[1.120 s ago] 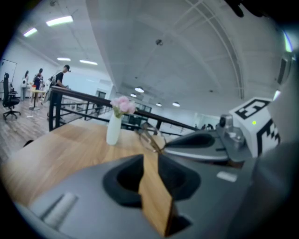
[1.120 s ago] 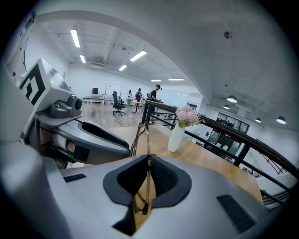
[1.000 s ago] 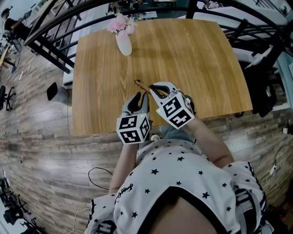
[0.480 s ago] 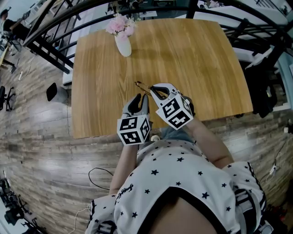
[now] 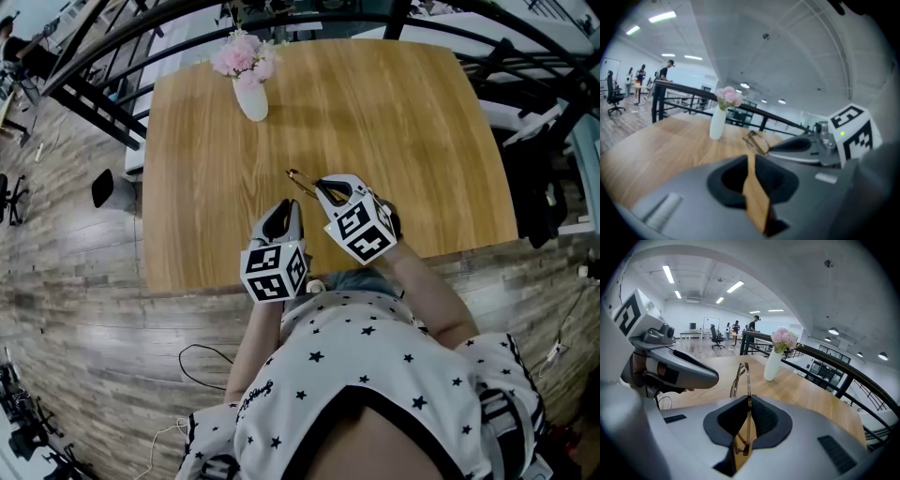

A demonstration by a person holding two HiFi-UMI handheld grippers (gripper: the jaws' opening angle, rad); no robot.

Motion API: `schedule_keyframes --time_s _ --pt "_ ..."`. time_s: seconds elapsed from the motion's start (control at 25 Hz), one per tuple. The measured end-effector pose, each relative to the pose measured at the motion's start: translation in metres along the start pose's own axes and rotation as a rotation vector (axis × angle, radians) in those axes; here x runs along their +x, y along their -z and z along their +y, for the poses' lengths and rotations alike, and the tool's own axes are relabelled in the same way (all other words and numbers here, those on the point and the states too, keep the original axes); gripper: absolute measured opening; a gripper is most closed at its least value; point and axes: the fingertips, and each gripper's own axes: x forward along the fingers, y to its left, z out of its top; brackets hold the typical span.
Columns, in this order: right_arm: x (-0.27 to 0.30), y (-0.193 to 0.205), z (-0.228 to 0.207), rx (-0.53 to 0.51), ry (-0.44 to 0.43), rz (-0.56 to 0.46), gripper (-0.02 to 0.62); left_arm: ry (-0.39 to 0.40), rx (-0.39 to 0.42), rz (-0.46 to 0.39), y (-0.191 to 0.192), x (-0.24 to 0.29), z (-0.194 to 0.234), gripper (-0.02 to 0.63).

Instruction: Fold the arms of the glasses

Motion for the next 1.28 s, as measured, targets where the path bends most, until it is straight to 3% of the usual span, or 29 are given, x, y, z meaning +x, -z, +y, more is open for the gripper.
schedule_keyframes --time_s 0.44,1.28 --pt "0.028 0.030 -0.019 0.007 -0.016 0.080 0.025 -0.007 -0.006 0.021 0.002 0.017 0.005 0.008" --pt "0.069 0.084 -0.028 -0.076 -0.051 0.254 0.025 -0.021 -0.037 0.058 0.011 0.034 0.024 0.006"
